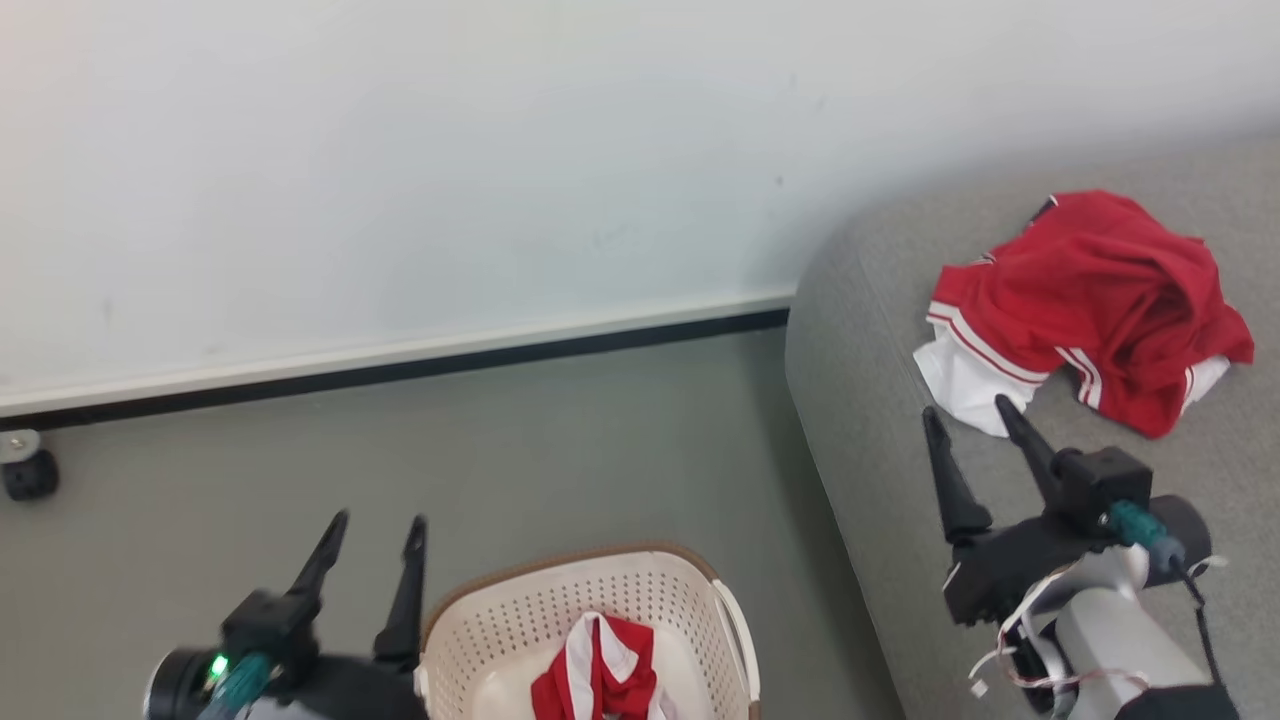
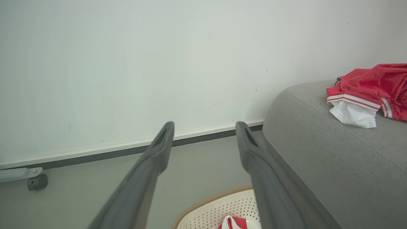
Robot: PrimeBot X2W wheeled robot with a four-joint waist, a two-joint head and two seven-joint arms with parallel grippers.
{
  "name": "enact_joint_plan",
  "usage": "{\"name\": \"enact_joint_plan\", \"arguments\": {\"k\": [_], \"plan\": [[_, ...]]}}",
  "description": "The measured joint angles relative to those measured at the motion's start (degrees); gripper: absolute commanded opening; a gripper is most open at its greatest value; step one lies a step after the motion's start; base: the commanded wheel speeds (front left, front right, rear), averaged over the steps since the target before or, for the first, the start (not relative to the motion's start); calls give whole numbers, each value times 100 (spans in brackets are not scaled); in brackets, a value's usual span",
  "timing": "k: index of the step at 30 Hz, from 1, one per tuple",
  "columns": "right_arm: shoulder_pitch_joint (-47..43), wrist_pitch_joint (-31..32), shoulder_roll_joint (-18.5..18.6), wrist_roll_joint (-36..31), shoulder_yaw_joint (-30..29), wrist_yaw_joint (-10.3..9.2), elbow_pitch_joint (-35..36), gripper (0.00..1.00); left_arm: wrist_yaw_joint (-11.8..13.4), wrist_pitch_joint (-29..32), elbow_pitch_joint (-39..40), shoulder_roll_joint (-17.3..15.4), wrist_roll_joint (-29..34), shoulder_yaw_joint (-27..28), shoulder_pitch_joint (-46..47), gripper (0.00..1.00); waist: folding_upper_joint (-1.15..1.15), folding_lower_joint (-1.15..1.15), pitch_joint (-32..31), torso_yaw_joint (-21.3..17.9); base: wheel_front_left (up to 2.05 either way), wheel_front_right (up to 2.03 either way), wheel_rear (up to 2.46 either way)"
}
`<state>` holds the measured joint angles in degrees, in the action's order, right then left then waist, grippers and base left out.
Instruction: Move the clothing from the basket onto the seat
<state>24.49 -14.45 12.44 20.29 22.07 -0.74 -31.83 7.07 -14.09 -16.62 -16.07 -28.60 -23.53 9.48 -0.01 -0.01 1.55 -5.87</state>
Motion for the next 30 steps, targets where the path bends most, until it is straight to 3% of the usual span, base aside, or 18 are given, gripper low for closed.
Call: {"name": "enact_joint_plan", "arguments": {"k": [7, 21, 30], "plan": [[-742, -1, -44, -163, 15, -286, 861, 100, 5, -20, 215, 27, 76, 641, -737, 100, 0, 0, -316, 193, 0, 0, 0], [-1944, -9, 92, -246, -277, -513, 2218, 100, 5, -21, 868, 330, 464, 1198, -1507, 100, 1, 1, -508, 304, 0, 0, 0], [-2406, -9, 114, -268, -502, -581, 2554, 100, 5, -21, 1143, 441, 719, 1377, -1720, 100, 1, 1, -507, 318, 0, 0, 0]]}}
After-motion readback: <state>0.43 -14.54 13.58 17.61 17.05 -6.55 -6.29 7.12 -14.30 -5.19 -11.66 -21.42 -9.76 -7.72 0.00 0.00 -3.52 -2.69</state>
